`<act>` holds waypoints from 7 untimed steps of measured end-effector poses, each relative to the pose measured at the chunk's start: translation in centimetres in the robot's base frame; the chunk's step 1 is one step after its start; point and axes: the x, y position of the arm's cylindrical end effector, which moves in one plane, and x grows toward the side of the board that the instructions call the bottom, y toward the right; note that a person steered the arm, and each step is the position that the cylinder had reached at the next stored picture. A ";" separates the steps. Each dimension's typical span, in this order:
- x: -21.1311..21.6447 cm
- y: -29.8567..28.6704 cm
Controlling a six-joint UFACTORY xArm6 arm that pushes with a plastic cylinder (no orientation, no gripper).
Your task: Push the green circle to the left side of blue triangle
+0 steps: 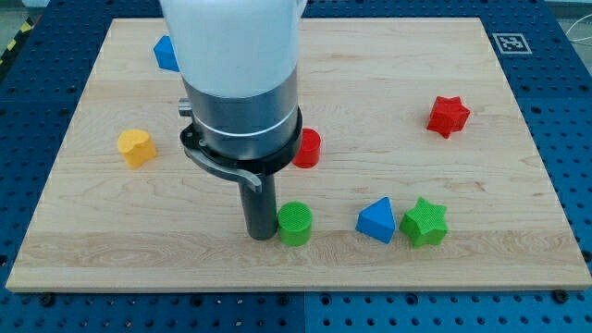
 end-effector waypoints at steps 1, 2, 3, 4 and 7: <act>0.0 0.6; 0.0 1.5; 0.0 2.4; 0.0 3.1; -0.4 -0.9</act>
